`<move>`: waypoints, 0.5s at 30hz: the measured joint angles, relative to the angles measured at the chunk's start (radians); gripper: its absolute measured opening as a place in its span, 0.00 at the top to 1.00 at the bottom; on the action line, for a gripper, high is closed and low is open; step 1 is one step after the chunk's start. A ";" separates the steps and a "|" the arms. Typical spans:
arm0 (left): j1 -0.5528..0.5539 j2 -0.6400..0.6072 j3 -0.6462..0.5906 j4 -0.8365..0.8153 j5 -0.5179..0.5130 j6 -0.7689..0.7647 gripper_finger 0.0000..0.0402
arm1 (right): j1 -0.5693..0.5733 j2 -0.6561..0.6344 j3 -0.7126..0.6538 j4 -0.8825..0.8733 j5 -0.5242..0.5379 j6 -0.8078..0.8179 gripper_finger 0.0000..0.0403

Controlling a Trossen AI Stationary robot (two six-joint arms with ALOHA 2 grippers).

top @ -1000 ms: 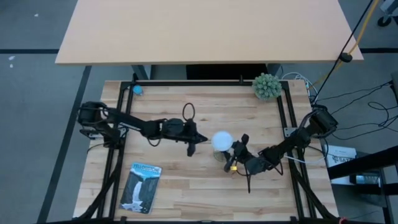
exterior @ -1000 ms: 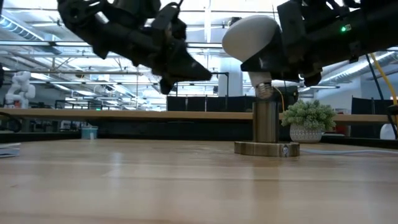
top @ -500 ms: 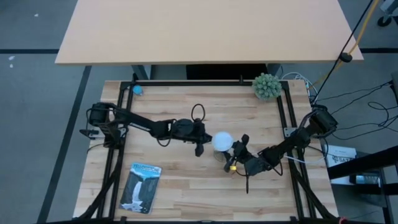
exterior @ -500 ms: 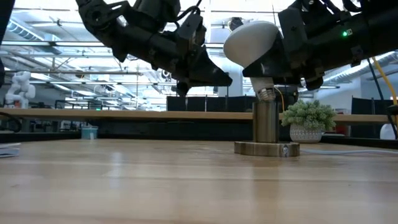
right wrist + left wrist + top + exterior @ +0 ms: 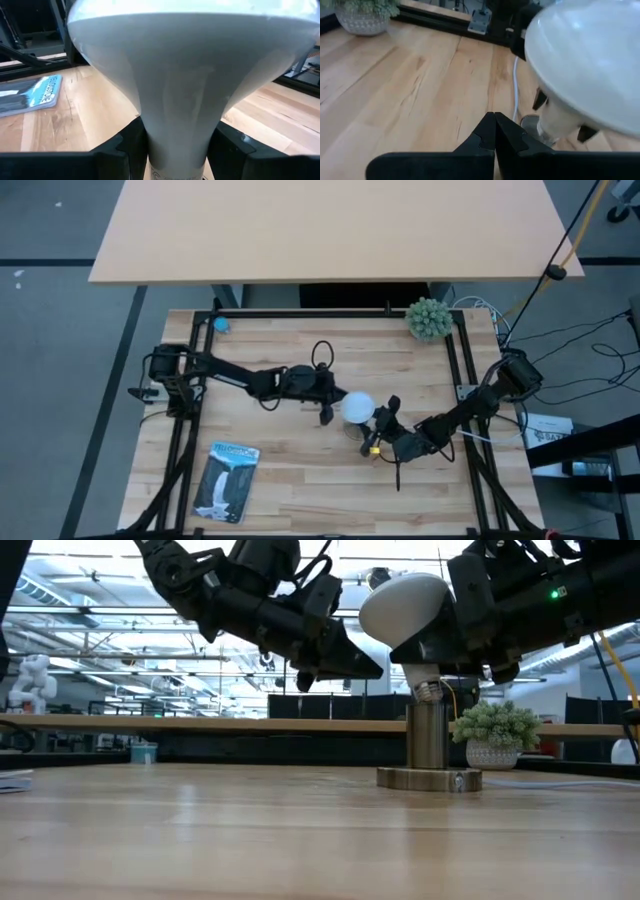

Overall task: Screw lightbulb
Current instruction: Insert the lightbulb into the bronze lamp socket

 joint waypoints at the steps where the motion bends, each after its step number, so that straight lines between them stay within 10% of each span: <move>1: 0.000 0.000 0.006 -0.001 0.000 0.001 1.00 | -0.002 0.000 0.000 0.000 0.000 -0.009 0.60; 15: -0.005 0.000 0.036 -0.003 0.000 0.025 1.00 | -0.020 0.000 0.000 0.004 -0.030 -0.027 0.60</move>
